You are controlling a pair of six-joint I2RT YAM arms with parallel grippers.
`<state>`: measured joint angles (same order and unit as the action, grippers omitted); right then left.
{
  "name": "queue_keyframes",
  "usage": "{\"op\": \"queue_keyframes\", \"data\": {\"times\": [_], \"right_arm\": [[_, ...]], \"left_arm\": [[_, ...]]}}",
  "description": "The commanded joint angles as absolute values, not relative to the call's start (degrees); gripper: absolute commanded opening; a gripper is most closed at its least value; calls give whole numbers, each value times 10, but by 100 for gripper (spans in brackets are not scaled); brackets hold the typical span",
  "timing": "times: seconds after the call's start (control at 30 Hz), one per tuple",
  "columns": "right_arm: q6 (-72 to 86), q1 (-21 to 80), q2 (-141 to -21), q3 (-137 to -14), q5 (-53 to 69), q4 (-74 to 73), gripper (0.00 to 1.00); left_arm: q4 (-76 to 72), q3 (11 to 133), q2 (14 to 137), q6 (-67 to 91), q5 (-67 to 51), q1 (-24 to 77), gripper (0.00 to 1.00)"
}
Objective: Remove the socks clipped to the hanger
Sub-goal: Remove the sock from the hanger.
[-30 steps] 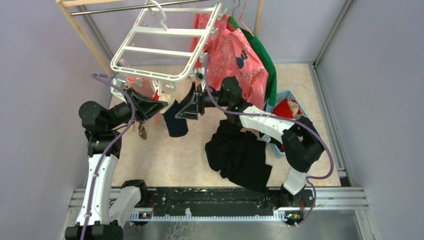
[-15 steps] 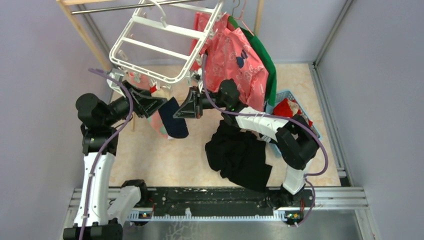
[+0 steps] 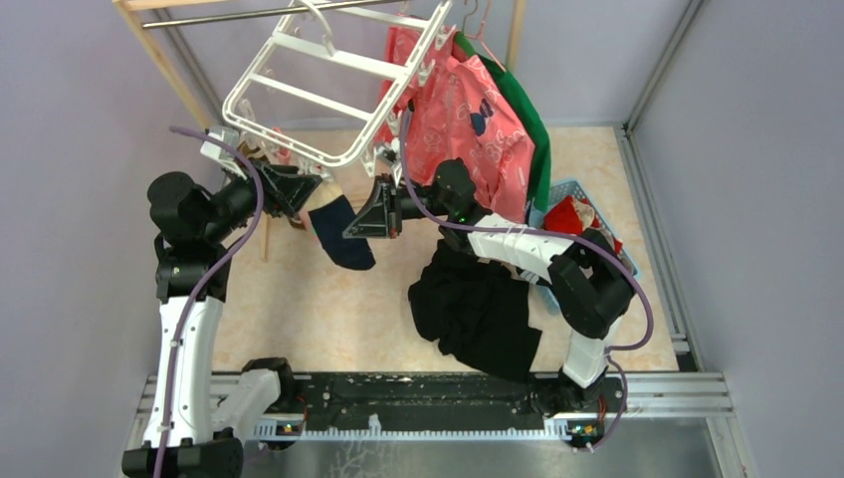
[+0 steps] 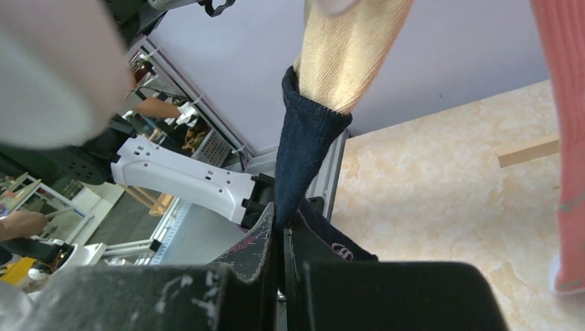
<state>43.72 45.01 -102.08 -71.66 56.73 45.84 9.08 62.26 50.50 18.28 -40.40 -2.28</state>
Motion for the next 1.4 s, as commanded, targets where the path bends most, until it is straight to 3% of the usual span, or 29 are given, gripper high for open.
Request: {"op": "queue_keyframes", "data": {"times": [0.0,1.0,1.2,1.37], "right_arm": [[432,459,-1024,-742,575,482,0],[400,465,-1014,-753,572,436,0],[401,466,-1019,-759,575,431,0],[395,467,-1018,-759,574,426,0]], "left_arm": [[103,641,495,151,-371,-22,73],[15,629,546,201,-359,-15,76],[11,629,554,198,-356,-13,69],[6,630,554,199,-361,-13,55]]}}
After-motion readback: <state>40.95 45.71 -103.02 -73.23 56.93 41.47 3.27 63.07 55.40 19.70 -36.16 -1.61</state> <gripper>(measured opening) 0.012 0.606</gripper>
